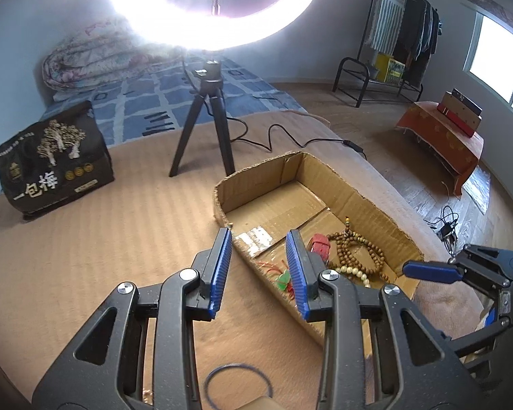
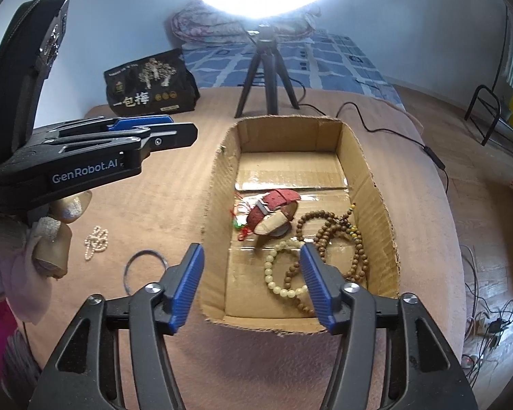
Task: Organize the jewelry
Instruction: 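Withdraw both tools from the box toward the bangle and pearl earrings, then grasp a small pearl earring with the left tool while the right tool grasps the dark blue bangle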
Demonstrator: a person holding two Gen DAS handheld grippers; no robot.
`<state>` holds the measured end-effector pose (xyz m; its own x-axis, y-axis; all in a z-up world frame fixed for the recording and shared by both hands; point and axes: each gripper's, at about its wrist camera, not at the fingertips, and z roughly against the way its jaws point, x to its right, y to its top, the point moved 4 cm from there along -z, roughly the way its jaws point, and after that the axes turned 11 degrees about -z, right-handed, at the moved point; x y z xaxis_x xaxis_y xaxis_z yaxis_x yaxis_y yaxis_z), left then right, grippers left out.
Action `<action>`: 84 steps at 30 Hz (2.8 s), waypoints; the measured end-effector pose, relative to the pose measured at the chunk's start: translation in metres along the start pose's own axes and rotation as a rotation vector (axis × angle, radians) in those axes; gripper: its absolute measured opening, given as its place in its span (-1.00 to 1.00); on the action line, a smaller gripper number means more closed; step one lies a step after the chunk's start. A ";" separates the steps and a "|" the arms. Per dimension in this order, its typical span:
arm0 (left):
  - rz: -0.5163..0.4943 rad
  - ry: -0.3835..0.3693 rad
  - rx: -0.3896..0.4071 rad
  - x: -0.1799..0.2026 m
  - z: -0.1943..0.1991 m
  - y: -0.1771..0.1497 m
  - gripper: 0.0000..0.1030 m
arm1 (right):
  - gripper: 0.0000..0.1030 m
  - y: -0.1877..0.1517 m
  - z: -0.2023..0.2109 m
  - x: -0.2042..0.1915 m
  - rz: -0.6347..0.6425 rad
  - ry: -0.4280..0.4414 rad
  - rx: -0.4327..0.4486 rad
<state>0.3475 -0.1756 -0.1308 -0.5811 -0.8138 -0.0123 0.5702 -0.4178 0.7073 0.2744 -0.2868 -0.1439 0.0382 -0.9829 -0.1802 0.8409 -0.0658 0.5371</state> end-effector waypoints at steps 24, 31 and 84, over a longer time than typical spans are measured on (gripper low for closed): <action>0.107 0.039 -0.032 -0.068 0.098 -0.128 -0.27 | 0.50 -0.044 0.000 -0.078 0.138 0.074 -0.015; 0.120 -0.015 -0.059 -0.051 0.105 -0.174 -0.26 | 0.50 -0.057 -0.017 -0.081 0.101 0.087 -0.089; 0.065 -0.094 -0.169 0.005 0.046 -0.237 -0.86 | 0.53 -0.064 -0.120 -0.108 0.078 0.034 -0.279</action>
<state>0.1829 -0.0622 -0.2665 -0.5871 -0.8032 0.1011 0.6930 -0.4341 0.5756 0.2813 -0.1553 -0.2574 0.1225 -0.9765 -0.1772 0.9504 0.0640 0.3043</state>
